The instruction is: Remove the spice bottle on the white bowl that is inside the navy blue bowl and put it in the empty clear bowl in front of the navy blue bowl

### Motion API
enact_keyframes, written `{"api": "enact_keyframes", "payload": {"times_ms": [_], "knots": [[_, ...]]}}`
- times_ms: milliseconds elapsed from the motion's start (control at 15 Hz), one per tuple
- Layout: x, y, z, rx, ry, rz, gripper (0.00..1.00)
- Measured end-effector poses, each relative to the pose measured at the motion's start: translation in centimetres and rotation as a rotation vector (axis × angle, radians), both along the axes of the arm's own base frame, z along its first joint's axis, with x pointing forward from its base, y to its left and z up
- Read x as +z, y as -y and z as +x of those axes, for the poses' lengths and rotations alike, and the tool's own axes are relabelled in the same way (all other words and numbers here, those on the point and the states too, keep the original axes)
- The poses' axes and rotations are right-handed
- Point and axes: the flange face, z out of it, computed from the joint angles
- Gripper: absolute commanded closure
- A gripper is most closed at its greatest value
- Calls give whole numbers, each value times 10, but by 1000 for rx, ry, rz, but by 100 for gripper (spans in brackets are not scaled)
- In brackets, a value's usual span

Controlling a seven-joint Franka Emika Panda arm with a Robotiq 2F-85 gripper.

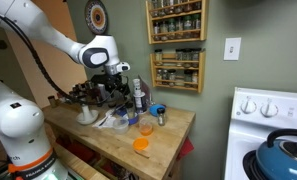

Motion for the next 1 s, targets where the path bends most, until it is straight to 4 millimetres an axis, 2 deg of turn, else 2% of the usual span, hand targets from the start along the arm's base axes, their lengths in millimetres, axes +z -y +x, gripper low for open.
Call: {"api": "enact_keyframes", "payload": {"times_ms": [200, 1000], "knots": [[-18, 0, 13, -13, 1, -3, 0], [-59, 4, 75, -7, -83, -26, 0]]}}
